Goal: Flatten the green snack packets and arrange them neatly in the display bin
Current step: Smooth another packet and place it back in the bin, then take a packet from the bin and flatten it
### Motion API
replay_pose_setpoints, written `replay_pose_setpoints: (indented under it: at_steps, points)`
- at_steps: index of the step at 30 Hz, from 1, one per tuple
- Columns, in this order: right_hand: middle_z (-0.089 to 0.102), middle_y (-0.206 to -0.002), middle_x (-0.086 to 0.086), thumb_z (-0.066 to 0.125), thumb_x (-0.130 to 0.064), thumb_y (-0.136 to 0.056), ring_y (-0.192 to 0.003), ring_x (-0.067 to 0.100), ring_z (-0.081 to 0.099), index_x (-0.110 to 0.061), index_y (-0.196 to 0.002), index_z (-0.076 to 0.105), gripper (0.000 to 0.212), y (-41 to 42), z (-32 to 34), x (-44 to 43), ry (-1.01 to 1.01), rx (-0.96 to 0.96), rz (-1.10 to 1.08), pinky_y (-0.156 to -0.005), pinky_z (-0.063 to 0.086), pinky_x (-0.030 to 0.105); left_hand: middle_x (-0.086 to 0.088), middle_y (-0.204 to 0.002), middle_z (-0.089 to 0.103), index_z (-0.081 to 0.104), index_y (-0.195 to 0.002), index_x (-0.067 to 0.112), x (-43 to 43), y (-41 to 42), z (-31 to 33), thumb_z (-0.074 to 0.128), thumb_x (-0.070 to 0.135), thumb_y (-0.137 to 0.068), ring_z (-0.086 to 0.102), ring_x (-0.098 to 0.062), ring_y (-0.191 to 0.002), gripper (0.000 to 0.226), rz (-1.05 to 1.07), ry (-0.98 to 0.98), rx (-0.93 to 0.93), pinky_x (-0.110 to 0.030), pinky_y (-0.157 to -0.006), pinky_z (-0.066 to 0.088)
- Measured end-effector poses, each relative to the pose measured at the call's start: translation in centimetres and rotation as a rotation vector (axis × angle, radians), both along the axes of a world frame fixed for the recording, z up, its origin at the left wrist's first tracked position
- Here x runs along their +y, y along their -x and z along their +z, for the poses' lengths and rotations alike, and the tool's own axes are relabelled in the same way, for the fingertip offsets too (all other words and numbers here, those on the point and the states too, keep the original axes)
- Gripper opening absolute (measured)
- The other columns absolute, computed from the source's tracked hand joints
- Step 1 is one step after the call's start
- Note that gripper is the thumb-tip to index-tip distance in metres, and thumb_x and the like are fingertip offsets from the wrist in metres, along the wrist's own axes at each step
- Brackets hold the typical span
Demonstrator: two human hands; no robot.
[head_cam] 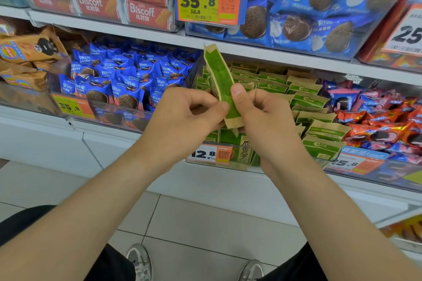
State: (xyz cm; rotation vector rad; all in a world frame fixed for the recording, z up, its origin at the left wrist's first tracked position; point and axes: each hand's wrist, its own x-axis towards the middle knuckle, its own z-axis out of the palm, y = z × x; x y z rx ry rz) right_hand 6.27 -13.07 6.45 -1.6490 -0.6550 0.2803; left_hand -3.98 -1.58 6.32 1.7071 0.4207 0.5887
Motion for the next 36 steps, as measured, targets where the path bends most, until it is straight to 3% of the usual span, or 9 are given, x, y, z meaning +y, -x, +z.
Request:
replay_pose_setpoints:
  at_steps: [3,8,13,16,21,27,31,34,36]
  points:
    - [0.067,-0.094,0.035,0.063,-0.044,-0.105,-0.072,0.029,0.057,0.002,-0.089,0.075,0.050,0.0,0.2,-0.1,-0.012,0.127,0.005,-0.083,0.057,0.062,-0.006,-0.098,0.081,0.073,-0.089,0.005,-0.3,0.0,0.1,0.063,0.007,-0.105,0.080,-0.019,-0.095,0.020,-0.045,0.080,-0.013,-0.031,-0.089,0.064]
    - [0.078,-0.087,0.015,0.074,-0.046,-0.097,-0.076,0.022,0.070,-0.011,-0.083,0.081,0.038,-0.2,0.9,-0.4,0.005,0.101,-0.020,-0.081,0.062,0.044,-0.014,-0.098,0.079,0.067,-0.087,-0.004,-0.4,-0.1,0.4,0.060,0.003,-0.104,0.080,-0.025,-0.096,0.020,-0.043,0.293,-0.063,-0.035,-0.092,0.064]
    - [0.081,-0.109,-0.002,0.077,-0.054,-0.091,-0.097,0.011,0.078,-0.018,-0.127,0.072,0.051,-1.0,1.0,-0.7,0.060,0.277,0.106,-0.077,0.062,0.022,-0.030,-0.111,0.076,0.068,-0.105,-0.018,-0.2,0.0,1.0,0.055,-0.003,-0.098,0.076,-0.028,-0.093,0.022,-0.003,0.489,-0.135,-0.039,-0.086,0.065]
    - [0.082,-0.102,-0.003,0.077,-0.033,-0.097,-0.095,0.014,0.079,-0.018,-0.118,0.075,0.027,-0.5,1.2,-0.9,0.050,0.266,0.158,-0.085,0.064,0.035,-0.022,-0.101,0.079,0.075,-0.104,-0.010,-0.2,0.1,1.3,0.056,0.006,-0.098,0.079,-0.027,-0.085,0.026,0.023,0.502,-0.079,-0.036,-0.075,0.065]
    - [0.079,-0.103,-0.007,0.082,-0.026,-0.093,-0.091,0.010,0.078,-0.026,-0.125,0.063,0.038,-0.6,1.1,-0.7,0.091,-0.052,0.018,-0.078,0.066,0.037,-0.012,-0.095,0.082,0.070,-0.117,0.002,-0.2,0.1,1.0,0.067,0.011,-0.103,0.081,-0.029,-0.084,0.018,0.082,0.348,0.020,-0.036,-0.069,0.066]
    - [0.082,-0.101,0.008,0.060,-0.028,-0.108,-0.086,0.020,0.076,-0.013,-0.115,0.078,0.025,-0.4,1.5,-0.8,-0.084,0.419,0.163,-0.068,0.059,0.030,-0.014,-0.091,0.081,0.054,-0.120,0.006,0.4,0.4,0.4,0.065,0.004,-0.104,0.081,-0.027,-0.079,0.020,0.182,0.328,0.004,-0.033,-0.064,0.065]
    - [0.081,-0.105,0.014,0.072,-0.019,-0.098,-0.091,0.023,0.078,-0.005,-0.112,0.079,0.021,-0.2,1.1,-0.7,-0.185,0.547,0.207,-0.074,0.061,0.027,-0.015,-0.096,0.080,0.071,-0.109,0.008,0.5,0.3,0.0,0.068,0.017,-0.104,0.080,-0.025,-0.082,0.011,0.194,0.166,0.011,-0.044,-0.078,0.068]
    - [0.081,-0.095,0.015,0.075,-0.009,-0.095,-0.086,0.029,0.080,0.000,-0.102,0.079,0.012,-0.2,0.9,-0.8,-0.195,0.365,0.102,-0.073,0.065,0.034,-0.004,-0.104,0.081,0.076,-0.112,0.016,0.1,0.4,0.5,0.074,0.036,-0.099,0.079,-0.024,-0.100,0.025,0.052,0.150,0.029,-0.045,-0.091,0.065]
    - [0.081,-0.089,0.014,0.076,-0.006,-0.094,-0.078,0.027,0.079,-0.003,-0.095,0.080,0.005,-0.1,0.9,-0.7,-0.182,0.258,0.078,-0.069,0.065,0.034,-0.004,-0.110,0.081,0.076,-0.119,0.015,0.0,0.4,0.6,0.070,0.023,-0.102,0.078,-0.023,-0.106,0.020,-0.062,0.142,0.022,-0.042,-0.095,0.063]
